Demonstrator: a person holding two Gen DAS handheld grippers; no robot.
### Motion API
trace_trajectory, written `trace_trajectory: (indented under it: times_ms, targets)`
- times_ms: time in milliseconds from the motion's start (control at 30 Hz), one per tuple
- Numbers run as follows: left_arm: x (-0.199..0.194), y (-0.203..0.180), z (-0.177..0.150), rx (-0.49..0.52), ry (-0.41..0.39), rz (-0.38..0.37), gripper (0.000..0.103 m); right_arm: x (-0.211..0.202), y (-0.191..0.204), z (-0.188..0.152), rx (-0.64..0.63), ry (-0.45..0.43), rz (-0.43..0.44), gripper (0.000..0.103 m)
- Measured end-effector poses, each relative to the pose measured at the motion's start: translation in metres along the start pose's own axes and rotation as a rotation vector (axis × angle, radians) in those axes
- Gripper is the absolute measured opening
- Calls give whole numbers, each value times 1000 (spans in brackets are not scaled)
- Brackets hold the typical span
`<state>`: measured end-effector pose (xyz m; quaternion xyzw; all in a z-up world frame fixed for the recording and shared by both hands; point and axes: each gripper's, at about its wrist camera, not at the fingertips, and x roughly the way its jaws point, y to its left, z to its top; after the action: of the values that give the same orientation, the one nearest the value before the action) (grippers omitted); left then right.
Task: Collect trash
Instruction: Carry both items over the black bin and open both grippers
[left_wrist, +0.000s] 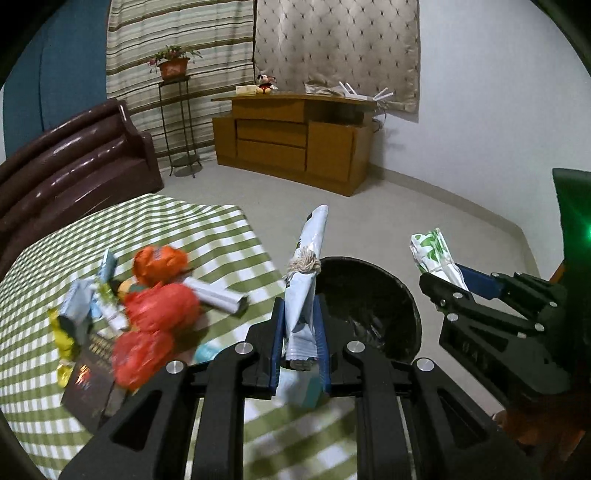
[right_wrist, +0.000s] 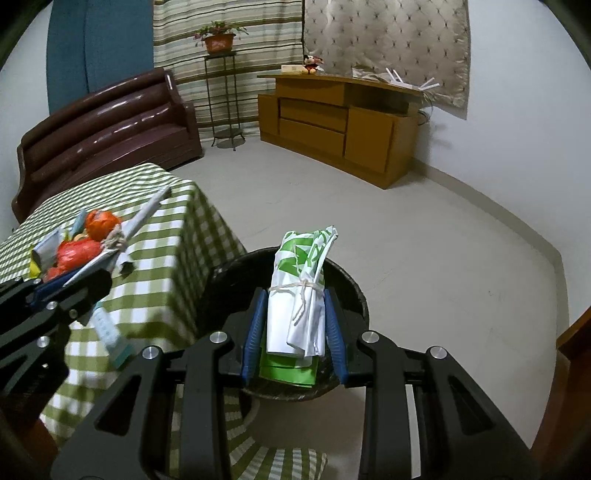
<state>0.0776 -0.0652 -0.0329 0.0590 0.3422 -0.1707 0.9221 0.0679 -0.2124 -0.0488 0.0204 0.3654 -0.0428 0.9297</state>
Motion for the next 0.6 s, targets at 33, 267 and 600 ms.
trace_trajectory:
  times_ms: [33, 267, 600]
  targets:
    - [4, -3, 2, 2, 4, 2, 17, 4, -2, 2, 3, 3, 0, 31]
    - [30, -21, 17, 18, 31, 16, 17, 31, -13, 8, 26, 20, 8, 31]
    - [61, -30, 27, 26, 81, 60, 18, 57, -26, 7, 48, 52, 7, 32]
